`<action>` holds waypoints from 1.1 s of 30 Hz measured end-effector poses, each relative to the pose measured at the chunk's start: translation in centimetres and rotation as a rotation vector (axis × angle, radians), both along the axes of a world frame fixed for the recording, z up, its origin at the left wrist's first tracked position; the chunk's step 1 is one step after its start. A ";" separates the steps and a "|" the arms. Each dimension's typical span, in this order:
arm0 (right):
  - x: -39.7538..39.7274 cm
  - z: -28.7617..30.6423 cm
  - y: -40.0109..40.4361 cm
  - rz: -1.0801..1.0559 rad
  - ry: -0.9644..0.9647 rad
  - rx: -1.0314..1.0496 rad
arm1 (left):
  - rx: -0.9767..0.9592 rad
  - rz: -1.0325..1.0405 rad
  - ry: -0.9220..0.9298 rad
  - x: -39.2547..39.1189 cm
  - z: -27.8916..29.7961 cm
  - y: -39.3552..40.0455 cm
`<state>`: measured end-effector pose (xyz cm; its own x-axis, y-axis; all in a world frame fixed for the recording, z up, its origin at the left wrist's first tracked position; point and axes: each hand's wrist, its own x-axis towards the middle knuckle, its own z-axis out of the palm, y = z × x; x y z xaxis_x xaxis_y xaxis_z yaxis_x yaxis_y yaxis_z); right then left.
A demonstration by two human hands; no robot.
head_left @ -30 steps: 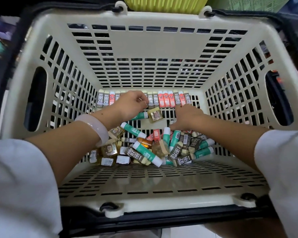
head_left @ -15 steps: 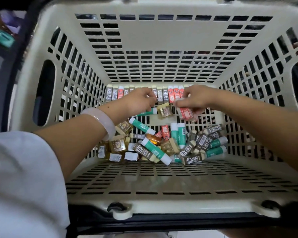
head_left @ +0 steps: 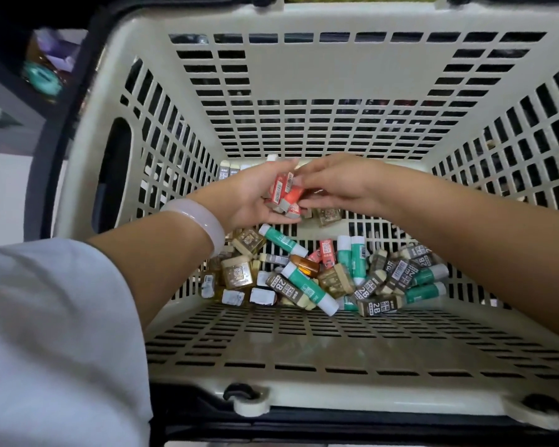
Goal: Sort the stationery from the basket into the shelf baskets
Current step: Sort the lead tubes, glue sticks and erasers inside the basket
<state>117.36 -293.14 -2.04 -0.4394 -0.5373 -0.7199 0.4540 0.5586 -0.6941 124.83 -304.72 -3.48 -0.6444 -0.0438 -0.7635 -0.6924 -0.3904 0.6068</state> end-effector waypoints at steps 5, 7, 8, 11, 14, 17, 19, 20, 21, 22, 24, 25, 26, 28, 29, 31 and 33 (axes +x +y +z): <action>-0.3 -0.6 0.6 0.031 0.198 0.005 | -0.047 0.028 -0.019 -0.1 -0.2 0.3; -0.7 -0.5 0.7 0.028 0.225 -0.027 | -0.066 0.036 -0.027 -0.1 -0.2 0.4; -1.0 -0.4 0.9 0.024 0.231 -0.029 | -0.076 0.048 -0.026 -0.1 -0.2 0.3; -1.7 -0.4 1.7 0.029 0.328 0.038 | -0.099 0.077 0.008 -0.2 -0.2 0.4; -1.8 -0.9 2.2 0.005 0.400 0.075 | -0.082 0.046 0.067 -0.3 0.1 0.6; -1.6 -1.2 2.4 -0.045 0.333 0.018 | -0.093 0.054 0.109 -0.4 0.4 0.9; -1.3 -1.4 2.4 -0.081 0.246 -0.033 | -0.134 0.054 0.124 -0.5 0.4 0.8; -1.0 -1.4 2.4 -0.093 0.210 -0.050 | -0.167 0.038 0.129 -0.4 0.3 0.6; -0.9 -1.5 2.3 -0.098 0.190 -0.061 | -0.200 0.023 0.130 -0.3 0.3 0.3; -0.7 -1.5 2.1 -0.098 0.186 -0.063 | -0.227 0.013 0.125 -0.2 0.2 0.0; -0.7 -1.5 1.7 -0.101 0.213 -0.044 | -0.263 0.021 0.111 0.0 0.0 -0.9; -0.8 -1.4 1.5 -0.105 0.238 -0.038 | -0.278 0.033 0.104 0.2 0.0 -1.4; -0.9 -1.3 1.4 -0.110 0.262 -0.042 | -0.294 0.050 0.100 0.3 -0.1 -1.9; -1.4 -1.0 1.3 -0.117 0.287 -0.069 | -0.318 0.082 0.094 0.9 -0.1 -2.8; -1.6 -0.9 1.4 -0.122 0.296 -0.075 | -0.326 0.085 0.090 1.3 -0.2 -3.3; -2.3 -0.8 1.9 -0.129 0.347 -0.044 | -0.361 0.051 0.074 2.0 -0.2 -4.2; -3.2 -0.8 2.7 -0.113 0.484 0.062 | -0.410 0.036 0.050 2.5 -0.1 -4.9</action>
<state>114.14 -290.40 -2.83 -0.7840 -0.4295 -0.4483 0.1485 0.5714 -0.8072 127.34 -309.66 -3.61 -0.6729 -0.3611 -0.6457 -0.6484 -0.1324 0.7497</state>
